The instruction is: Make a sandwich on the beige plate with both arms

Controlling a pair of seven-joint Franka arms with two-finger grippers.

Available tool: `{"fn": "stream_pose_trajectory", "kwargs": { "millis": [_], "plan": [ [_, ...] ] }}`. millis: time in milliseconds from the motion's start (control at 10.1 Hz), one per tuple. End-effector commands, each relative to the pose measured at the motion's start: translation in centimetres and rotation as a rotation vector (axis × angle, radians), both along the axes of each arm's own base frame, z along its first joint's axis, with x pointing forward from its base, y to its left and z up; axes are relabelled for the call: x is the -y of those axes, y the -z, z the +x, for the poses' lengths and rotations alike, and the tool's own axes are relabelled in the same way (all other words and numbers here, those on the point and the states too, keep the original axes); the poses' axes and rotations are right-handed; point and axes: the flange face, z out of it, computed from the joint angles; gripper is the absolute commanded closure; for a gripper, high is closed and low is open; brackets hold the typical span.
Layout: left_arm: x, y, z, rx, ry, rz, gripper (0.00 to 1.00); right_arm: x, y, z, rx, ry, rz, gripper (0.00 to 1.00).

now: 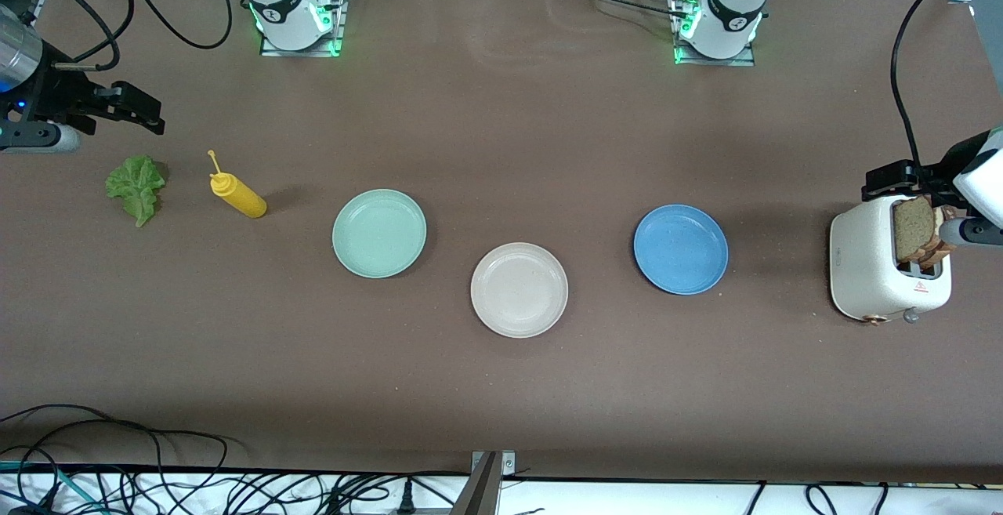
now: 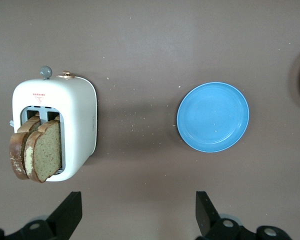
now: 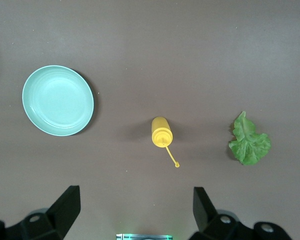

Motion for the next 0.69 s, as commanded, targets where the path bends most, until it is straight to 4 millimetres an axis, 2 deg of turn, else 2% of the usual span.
{"fn": "stream_pose_trajectory", "kwargs": {
  "millis": [0, 297, 396, 495, 594],
  "plan": [
    [-0.2, -0.6, -0.3, -0.003, 0.013, 0.016, 0.0, 0.1, -0.7, 0.0, 0.006, -0.004, 0.0, 0.0],
    [-0.4, -0.6, -0.3, -0.003, 0.013, 0.02, 0.0, 0.1, -0.6, 0.1, 0.006, -0.004, 0.0, 0.0],
    [-0.8, 0.1, 0.0, -0.009, 0.001, 0.035, 0.0, 0.2, -0.6, 0.1, 0.006, -0.004, 0.001, 0.0],
    [-2.3, 0.2, 0.0, -0.011, -0.014, 0.058, 0.0, 0.2, -0.7, 0.0, 0.005, -0.004, 0.002, 0.0],
    [-2.8, 0.1, -0.1, -0.01, -0.026, 0.071, 0.0, 0.3, -0.6, 0.0, 0.002, 0.0, 0.0, 0.0]
  ]
}}
